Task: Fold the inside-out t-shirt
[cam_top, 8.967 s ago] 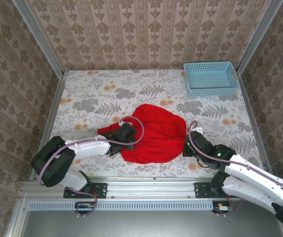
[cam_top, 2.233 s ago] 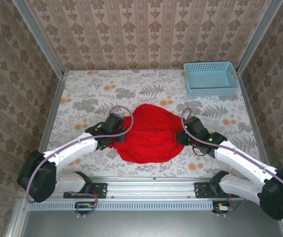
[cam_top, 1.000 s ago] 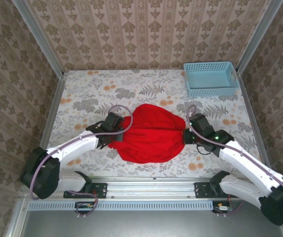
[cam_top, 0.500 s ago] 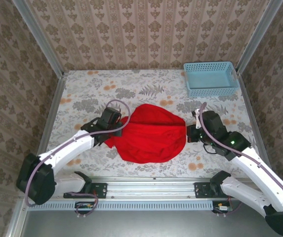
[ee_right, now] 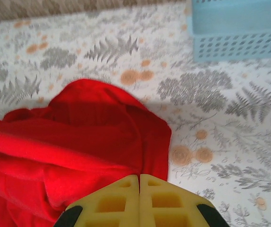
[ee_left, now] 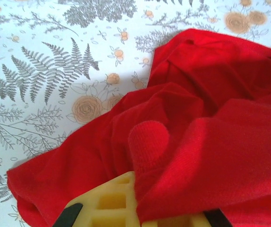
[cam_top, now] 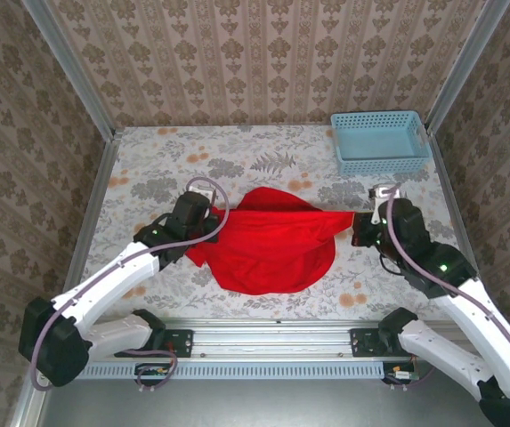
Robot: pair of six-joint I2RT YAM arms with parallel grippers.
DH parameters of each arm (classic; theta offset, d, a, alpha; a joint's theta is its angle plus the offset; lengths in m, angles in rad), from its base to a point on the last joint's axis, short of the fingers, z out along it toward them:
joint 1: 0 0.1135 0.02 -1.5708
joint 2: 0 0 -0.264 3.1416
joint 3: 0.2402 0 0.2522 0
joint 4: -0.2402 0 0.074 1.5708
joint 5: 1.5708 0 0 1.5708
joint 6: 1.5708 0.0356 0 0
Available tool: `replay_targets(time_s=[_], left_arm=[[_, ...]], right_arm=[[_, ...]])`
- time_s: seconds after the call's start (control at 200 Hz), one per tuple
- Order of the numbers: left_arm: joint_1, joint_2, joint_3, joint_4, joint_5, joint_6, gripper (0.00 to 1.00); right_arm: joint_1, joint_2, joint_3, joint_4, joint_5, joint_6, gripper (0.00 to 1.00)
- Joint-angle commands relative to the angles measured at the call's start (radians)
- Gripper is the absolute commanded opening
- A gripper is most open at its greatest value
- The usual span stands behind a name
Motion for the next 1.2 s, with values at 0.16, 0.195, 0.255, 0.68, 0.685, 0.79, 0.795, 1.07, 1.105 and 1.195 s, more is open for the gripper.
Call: replay_targets(time_s=[0.16, 0.195, 0.255, 0.68, 0.685, 0.79, 0.795, 1.07, 1.105, 1.195], left_arm=[[-0.015, 0.23, 0.086, -0.065, 0.06, 0.022, 0.0], [-0.017, 0.254, 0.092, -0.067, 0.067, 0.024, 0.0], [-0.019, 0.281, 0.098, -0.065, 0.069, 0.028, 0.0], [-0.011, 0.322, 0.094, -0.054, 0.039, 0.01, 0.0], [-0.01, 0.322, 0.093, -0.055, 0.039, 0.009, 0.0], [-0.004, 0.323, 0.085, -0.048, 0.041, 0.001, 0.0], [-0.004, 0.323, 0.085, -0.047, 0.041, 0.001, 0.0], [-0.001, 0.319, 0.081, -0.038, 0.048, -0.005, 0.0], [-0.001, 0.32, 0.081, -0.038, 0.049, -0.005, 0.0], [-0.003, 0.317, 0.079, -0.039, 0.052, -0.008, 0.0]], right_arm=[[-0.014, 0.369, -0.116, 0.225, -0.222, 0.045, 0.0], [-0.021, 0.411, -0.102, 0.23, -0.199, 0.04, 0.0], [-0.048, 0.467, -0.074, 0.239, -0.166, 0.026, 0.0], [-0.142, 0.672, 0.065, 0.261, -0.139, -0.048, 0.3], [-0.141, 0.667, 0.062, 0.261, -0.139, -0.048, 0.3], [-0.141, 0.54, -0.019, 0.281, -0.221, -0.031, 0.33], [-0.14, 0.535, -0.025, 0.282, -0.225, -0.03, 0.33], [-0.092, 0.459, -0.211, 0.42, -0.406, 0.096, 0.31], [-0.089, 0.472, -0.22, 0.439, -0.412, 0.103, 0.31], [-0.083, 0.525, -0.218, 0.467, -0.414, 0.112, 0.28]])
